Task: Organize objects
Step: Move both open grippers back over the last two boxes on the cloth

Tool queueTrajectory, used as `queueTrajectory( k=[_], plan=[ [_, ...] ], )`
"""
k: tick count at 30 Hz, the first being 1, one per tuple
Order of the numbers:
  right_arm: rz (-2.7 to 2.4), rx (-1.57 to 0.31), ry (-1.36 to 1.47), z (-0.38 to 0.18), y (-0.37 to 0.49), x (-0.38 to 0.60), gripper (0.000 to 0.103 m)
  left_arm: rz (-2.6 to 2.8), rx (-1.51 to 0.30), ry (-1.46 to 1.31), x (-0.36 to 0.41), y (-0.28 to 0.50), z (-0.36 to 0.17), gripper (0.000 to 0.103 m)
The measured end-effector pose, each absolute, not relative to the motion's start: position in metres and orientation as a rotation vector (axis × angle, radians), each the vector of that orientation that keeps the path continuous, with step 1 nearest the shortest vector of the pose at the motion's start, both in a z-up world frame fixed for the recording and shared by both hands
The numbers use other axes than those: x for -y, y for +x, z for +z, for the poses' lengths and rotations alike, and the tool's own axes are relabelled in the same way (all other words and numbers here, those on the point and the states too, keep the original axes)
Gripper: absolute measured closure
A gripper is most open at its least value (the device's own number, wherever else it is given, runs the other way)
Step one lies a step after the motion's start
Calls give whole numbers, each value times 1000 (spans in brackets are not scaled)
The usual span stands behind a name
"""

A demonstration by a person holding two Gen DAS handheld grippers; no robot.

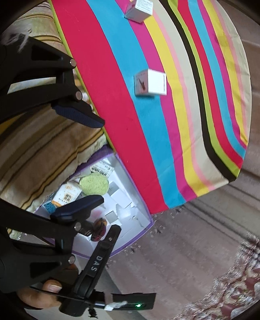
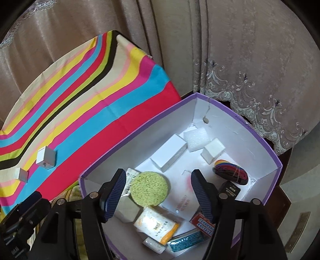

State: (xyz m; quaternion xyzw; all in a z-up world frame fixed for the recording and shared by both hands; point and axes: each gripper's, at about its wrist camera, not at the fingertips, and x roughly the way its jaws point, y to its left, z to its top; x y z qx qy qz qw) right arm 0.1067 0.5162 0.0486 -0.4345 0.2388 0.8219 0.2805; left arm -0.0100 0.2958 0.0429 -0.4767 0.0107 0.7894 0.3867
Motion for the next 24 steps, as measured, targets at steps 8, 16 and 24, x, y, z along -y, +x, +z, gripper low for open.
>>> queueTrajectory(
  k=[8, 16, 24],
  plan=[
    [2295, -620, -1222, 48, 84, -479, 29, 2086, 50, -1237, -264, -27, 43, 21],
    [2390, -555, -1291, 48, 57, -436, 28, 2220, 142, -1241, -208, -55, 46, 18],
    [2448, -492, -1304, 49, 30, -404, 28, 2349, 159, -1244, -155, -83, 44, 17]
  ],
)
